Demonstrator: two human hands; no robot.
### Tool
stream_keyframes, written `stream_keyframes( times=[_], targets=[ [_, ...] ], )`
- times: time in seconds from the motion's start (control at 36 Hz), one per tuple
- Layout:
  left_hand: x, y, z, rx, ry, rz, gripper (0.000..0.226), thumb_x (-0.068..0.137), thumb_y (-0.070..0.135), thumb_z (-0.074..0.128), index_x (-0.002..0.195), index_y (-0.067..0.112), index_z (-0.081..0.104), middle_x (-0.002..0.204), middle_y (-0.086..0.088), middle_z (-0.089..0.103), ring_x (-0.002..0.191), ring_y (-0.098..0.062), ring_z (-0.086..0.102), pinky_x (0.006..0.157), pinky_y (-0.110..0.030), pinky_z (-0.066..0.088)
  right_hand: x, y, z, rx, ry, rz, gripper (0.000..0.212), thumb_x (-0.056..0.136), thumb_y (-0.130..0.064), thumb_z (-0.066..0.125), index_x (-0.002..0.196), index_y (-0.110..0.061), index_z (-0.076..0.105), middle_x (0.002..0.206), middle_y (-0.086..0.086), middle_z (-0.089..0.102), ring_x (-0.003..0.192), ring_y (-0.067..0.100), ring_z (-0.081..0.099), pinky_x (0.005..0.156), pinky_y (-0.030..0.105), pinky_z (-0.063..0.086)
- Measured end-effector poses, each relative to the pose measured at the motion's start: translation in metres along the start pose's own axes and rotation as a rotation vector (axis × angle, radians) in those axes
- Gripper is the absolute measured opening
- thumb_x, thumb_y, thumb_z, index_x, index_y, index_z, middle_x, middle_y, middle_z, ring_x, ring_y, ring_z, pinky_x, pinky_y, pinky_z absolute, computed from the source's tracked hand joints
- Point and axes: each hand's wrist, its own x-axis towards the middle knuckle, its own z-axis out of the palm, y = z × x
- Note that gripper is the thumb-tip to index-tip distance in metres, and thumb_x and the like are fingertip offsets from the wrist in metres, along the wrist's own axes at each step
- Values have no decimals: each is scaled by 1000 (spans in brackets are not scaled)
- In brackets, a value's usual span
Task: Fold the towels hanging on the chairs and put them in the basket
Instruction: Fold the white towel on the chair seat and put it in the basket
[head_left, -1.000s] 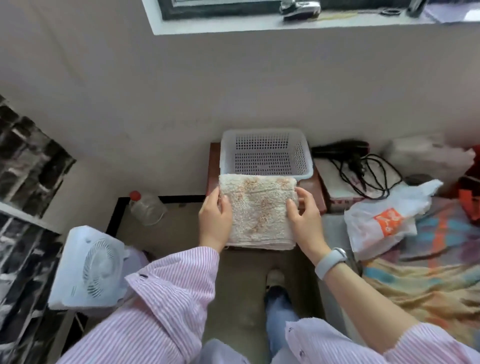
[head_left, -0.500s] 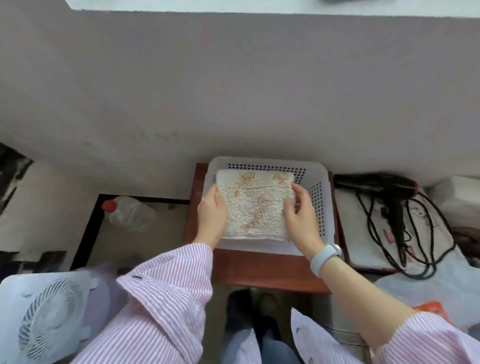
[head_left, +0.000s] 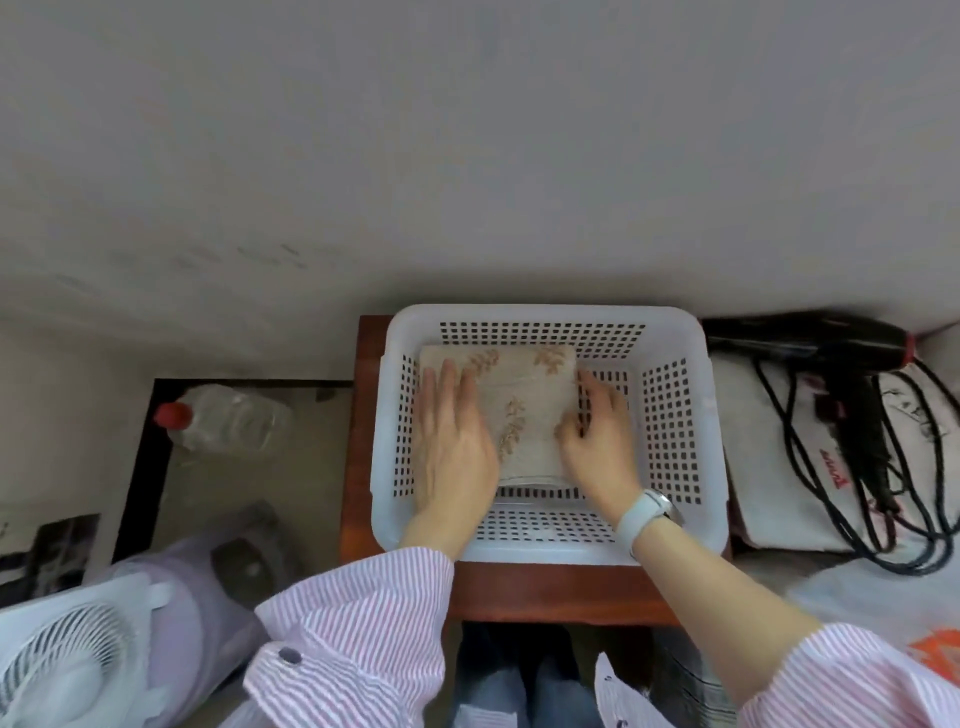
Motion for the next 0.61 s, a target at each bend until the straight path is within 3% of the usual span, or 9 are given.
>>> stream_keyframes(
  times=[0.11,0.22,0.33,0.42,0.61],
  targets=[
    [15,-12,15,159,-56,84,56,88,26,23,133,-1,43,139,-25,41,132,-40,33,105,-54,19,-1,-6,0,-296,174,-334,45,81,-8,40,125,-5,51,126,17,51,117,32,48,99,49,42],
    [29,-23,28,260,-59,121,54,91,26,21,139,3,32,147,-23,29,137,-36,21,108,-50,16,17,-4,13,-588,53,-545,50,81,-15,35,129,-8,49,137,17,47,131,36,38,109,55,21],
    [35,-27,41,265,-82,86,54,94,30,19,145,12,13,153,-17,17,141,-29,8,111,-47,5,23,18,28,-736,-62,-536,52,91,-30,32,141,-14,31,149,15,30,140,33,21,111,54,17],
    [37,-28,48,282,-112,66,59,92,39,8,146,18,-2,156,-10,-4,139,-22,-14,110,-39,-11,22,31,31,-743,-102,-500,55,94,-37,22,146,-20,14,154,8,11,143,27,8,113,49,9],
    [42,-31,42,261,-214,55,60,97,42,17,145,24,-14,152,-5,-26,135,-19,-30,109,-34,-17,29,28,30,-741,-248,-440,55,93,-46,9,139,-31,-17,147,-3,-28,138,19,-26,113,50,-9]
  ],
)
